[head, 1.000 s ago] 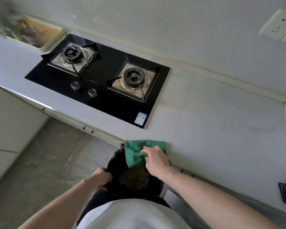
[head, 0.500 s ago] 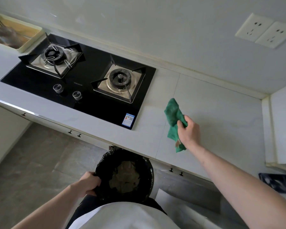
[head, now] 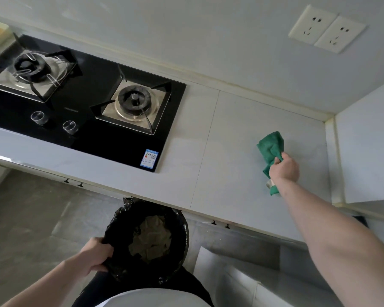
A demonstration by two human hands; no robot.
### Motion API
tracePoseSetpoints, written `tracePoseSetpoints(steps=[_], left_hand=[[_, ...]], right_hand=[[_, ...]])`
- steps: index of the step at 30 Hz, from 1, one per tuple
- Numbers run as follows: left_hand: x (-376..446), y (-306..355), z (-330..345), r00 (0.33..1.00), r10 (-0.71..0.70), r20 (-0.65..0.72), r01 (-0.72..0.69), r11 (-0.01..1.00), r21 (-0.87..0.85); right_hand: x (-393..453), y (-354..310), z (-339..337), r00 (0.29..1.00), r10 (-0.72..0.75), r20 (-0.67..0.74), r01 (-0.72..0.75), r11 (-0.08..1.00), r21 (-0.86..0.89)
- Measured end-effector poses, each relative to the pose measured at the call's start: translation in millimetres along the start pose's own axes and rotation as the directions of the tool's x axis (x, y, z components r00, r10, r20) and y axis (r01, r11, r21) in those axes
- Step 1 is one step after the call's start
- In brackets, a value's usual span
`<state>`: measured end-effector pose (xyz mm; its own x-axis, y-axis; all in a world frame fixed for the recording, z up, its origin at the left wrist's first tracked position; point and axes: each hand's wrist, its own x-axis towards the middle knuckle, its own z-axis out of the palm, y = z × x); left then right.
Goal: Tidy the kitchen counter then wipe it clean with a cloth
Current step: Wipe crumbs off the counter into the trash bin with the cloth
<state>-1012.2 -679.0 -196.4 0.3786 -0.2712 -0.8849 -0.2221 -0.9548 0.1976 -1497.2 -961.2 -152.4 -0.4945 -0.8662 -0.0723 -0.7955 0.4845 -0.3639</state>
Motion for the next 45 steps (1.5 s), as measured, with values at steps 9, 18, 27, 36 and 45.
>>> tracePoseSetpoints(steps=[9,18,27,36,45], left_hand=[[8,-3,6,1.0,0.0,-0.004,0.0,1.0,-0.005],[-5,-2,9,1.0,0.001,0.001,-0.001,0.999,-0.039],[-14,-3,7,0.999,0.04,-0.011,-0.04,0.999,-0.037],[-17,0,6,0.999,0.041,0.004,-0.041,0.998,-0.037],[-13,3,6,0.999,0.029,-0.022,-0.03,0.999,-0.039]], right_hand=[[19,-3,28,0.976,0.0,0.216,0.016,0.997,-0.074],[-104,-20,68,0.956,-0.278,0.089,0.281,0.96,-0.018],[-224,-49,88,0.803,-0.553,0.223,0.513,0.831,0.214],[-100,-18,23,0.98,-0.154,-0.123,0.178,0.96,0.218],[6,10,-22,0.983,0.061,-0.173,-0.038,0.991,0.129]])
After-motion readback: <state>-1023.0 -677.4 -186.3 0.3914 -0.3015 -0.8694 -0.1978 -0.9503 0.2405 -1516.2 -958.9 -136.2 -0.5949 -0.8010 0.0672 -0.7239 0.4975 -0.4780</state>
